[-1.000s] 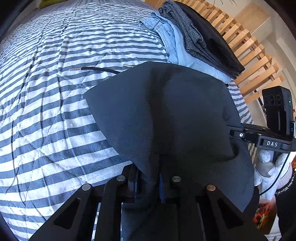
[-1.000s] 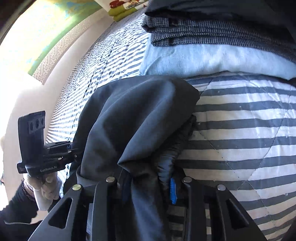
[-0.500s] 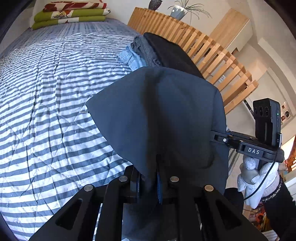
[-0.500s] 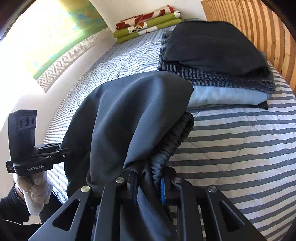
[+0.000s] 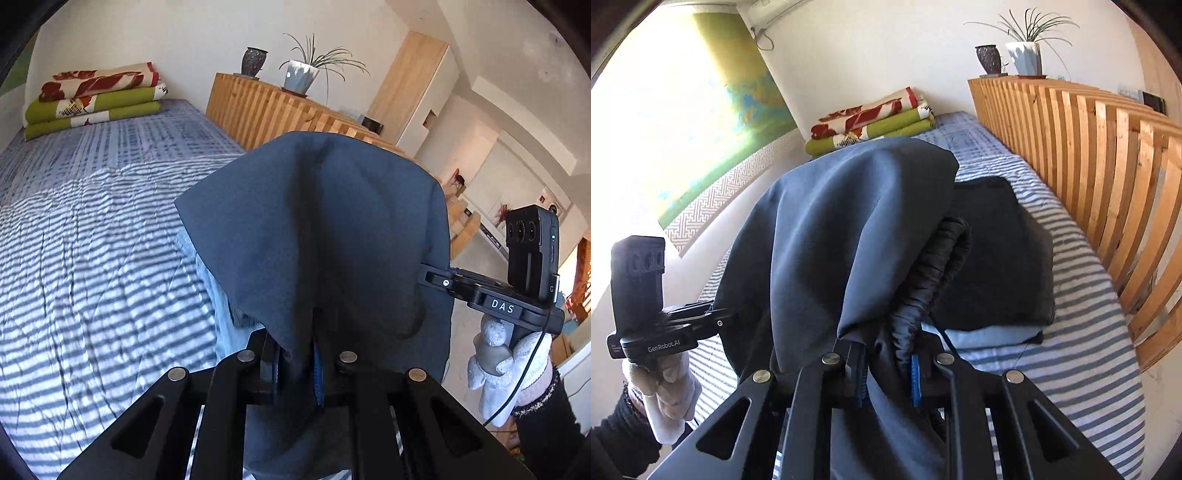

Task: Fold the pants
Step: 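Lift the folded pants with both grippers and carry them over the clothes stack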

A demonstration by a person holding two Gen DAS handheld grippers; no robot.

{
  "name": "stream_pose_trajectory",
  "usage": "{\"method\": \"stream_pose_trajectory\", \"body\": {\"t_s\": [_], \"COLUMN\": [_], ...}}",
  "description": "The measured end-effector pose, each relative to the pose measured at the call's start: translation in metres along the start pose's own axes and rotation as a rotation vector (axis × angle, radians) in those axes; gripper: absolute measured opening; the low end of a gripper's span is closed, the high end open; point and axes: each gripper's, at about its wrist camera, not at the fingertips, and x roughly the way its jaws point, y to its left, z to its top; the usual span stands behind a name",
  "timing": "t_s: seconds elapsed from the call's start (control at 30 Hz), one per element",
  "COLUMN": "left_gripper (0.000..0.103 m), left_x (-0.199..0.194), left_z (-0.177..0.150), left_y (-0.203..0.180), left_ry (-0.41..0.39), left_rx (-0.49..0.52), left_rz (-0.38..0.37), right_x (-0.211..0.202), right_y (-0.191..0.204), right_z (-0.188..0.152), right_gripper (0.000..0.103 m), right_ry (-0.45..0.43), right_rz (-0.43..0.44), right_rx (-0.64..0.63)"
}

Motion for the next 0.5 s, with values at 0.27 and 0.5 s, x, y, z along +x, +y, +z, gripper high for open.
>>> {"method": "stream_pose_trajectory", "body": {"t_s": [0.27, 0.5], "left_gripper": [0.013, 0.013], "left_x": [0.093, 0.197], "left_z": [0.114, 0.154], "left_y": [0.013, 0.058], "left_ry": [-0.008, 0.047], "left_rx": [0.001, -0.044], "left_rz": [0.016, 0.033], "right_x": [0.044, 0.103], "right_y": [-0.044, -0.103], "right_z": [0.098, 0.136], "right_gripper": [0.016, 0.016], "right_ry": [-0.024, 0.018], "right_rz": [-0.070, -0.092], "right_rx": [-0.010, 0.023]}}
